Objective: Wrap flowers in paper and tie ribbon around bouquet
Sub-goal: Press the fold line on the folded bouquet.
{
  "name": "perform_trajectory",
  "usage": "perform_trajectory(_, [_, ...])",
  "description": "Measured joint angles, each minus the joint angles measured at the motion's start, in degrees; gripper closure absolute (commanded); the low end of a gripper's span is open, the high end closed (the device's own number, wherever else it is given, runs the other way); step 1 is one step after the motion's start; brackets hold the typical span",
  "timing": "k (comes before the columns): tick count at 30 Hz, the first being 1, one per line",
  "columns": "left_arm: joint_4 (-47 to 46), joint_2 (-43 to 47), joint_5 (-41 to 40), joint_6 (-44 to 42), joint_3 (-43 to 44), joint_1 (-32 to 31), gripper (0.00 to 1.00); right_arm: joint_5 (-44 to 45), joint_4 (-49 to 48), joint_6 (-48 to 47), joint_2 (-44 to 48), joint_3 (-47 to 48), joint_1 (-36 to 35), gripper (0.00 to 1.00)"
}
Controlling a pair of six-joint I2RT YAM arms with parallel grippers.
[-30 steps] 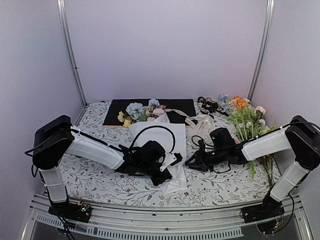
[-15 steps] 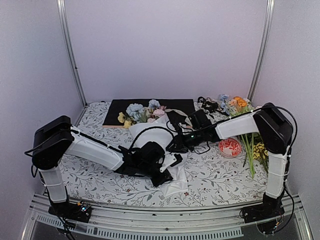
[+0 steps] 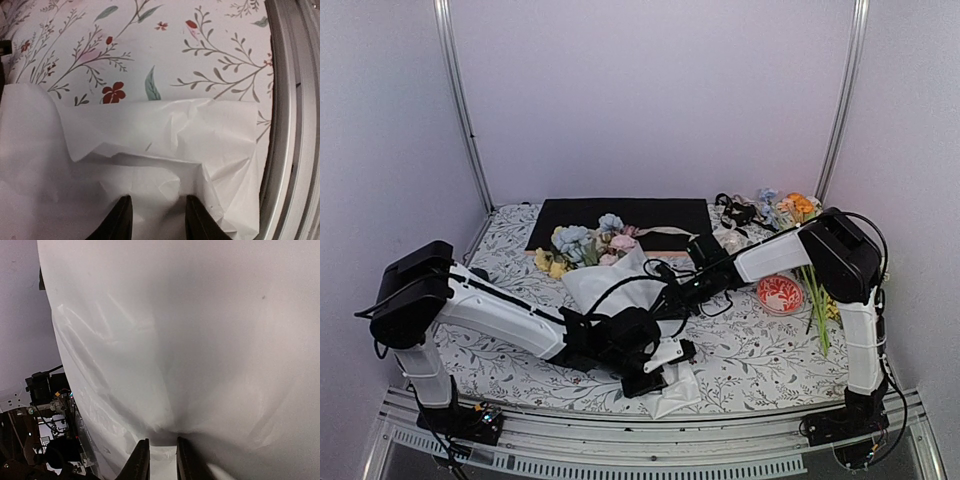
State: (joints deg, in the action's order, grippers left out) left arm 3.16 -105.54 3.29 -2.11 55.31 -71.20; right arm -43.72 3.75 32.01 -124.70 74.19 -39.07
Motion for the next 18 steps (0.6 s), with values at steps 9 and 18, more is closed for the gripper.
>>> perform_trajectory(9, [4.4, 0.3, 2.0, -1.7, 1.7, -1.4, 0.52, 0.7, 1.0, -0.2, -0.3, 1.0, -0.1, 0.79])
perform_trajectory(18, [8.2, 9.4, 8.0, -0.7, 2.1, -3.1, 0.8, 1.0, 0.9, -0.2, -0.3, 1.0, -0.1, 0.78])
